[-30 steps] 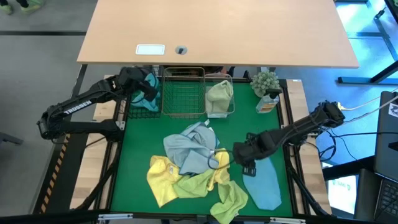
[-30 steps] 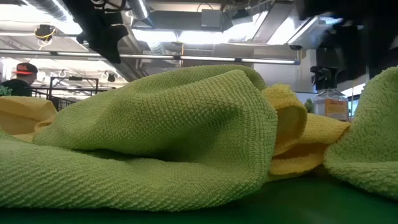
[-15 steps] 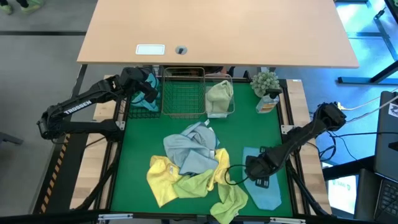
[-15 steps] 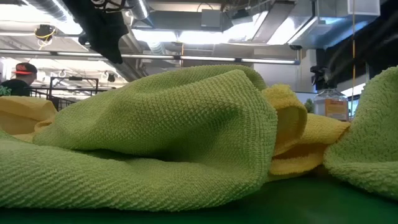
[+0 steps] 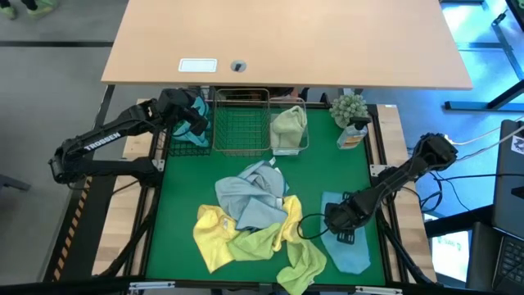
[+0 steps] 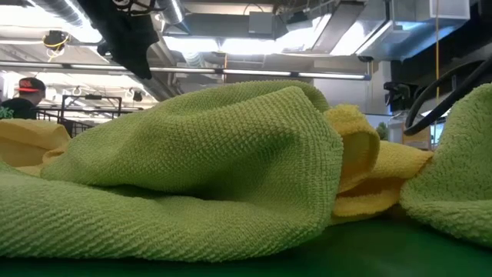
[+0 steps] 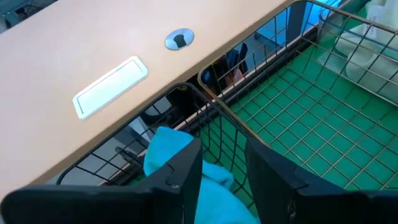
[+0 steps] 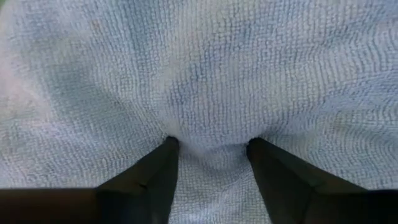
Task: Sort microfiber towel by color & place in baskets
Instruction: Put the blue microfiber cloth into the black wire basket
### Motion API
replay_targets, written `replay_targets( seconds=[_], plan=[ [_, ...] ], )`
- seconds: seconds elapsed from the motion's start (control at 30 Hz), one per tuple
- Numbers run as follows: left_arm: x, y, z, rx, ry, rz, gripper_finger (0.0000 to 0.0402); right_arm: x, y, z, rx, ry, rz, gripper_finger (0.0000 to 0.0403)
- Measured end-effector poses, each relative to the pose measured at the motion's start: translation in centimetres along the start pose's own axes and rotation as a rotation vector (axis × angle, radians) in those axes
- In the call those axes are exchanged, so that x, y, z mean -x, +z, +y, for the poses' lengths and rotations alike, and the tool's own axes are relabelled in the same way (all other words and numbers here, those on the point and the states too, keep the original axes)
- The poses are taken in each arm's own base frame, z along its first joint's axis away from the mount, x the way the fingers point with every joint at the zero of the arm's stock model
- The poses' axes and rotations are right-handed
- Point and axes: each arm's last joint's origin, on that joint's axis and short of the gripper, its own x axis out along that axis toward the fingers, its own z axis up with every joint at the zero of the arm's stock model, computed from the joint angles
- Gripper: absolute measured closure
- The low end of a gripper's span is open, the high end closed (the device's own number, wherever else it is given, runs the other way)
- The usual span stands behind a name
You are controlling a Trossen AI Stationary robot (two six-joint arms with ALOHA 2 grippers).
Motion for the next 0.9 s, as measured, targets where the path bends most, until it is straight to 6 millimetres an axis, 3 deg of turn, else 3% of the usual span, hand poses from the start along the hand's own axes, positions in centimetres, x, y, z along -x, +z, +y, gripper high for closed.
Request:
replay_targets(
  seconds=[0.37, 0.63, 0.9],
  plan=[
    [0.5, 0.3, -1.1, -0.019, -0.051, -0.049, 0.0285, -0.1, 0.2, 0.0, 0.009, -0.027, -0.06, 0.039],
    [2.1, 0.1, -2.5, -0.094, -0.144, -0.102, 0.0285, 1.9, 1.2, 1.4, 0.095, -0.048, -0.122, 0.0394],
    [4.5, -0.5, -3.8, -0.122, -0.314, -0.162, 0.0285, 7.7, 3.5, 2.7, 0.19, -0.12, -0.235, 0.0397]
  ],
)
